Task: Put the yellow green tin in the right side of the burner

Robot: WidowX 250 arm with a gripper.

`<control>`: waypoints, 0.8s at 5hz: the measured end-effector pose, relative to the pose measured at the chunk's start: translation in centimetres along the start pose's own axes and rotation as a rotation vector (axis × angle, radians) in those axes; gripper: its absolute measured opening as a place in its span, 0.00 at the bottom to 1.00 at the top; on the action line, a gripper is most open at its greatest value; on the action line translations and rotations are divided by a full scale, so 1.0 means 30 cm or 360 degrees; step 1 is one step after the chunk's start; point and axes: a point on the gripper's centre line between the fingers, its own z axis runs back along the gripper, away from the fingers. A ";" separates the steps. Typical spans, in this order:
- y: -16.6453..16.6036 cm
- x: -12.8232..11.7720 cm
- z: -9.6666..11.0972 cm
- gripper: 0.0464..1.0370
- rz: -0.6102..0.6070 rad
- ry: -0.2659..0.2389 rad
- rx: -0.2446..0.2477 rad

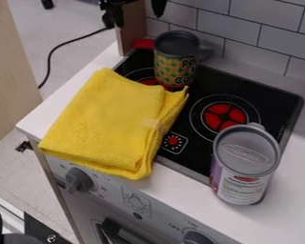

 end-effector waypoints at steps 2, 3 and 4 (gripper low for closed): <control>-0.010 -0.016 -0.056 0.96 0.0186 0.0060 0.0103; -0.013 -0.039 -0.080 0.96 0.0242 0.0089 0.0183; -0.021 -0.059 -0.091 0.96 0.0357 0.0144 0.0243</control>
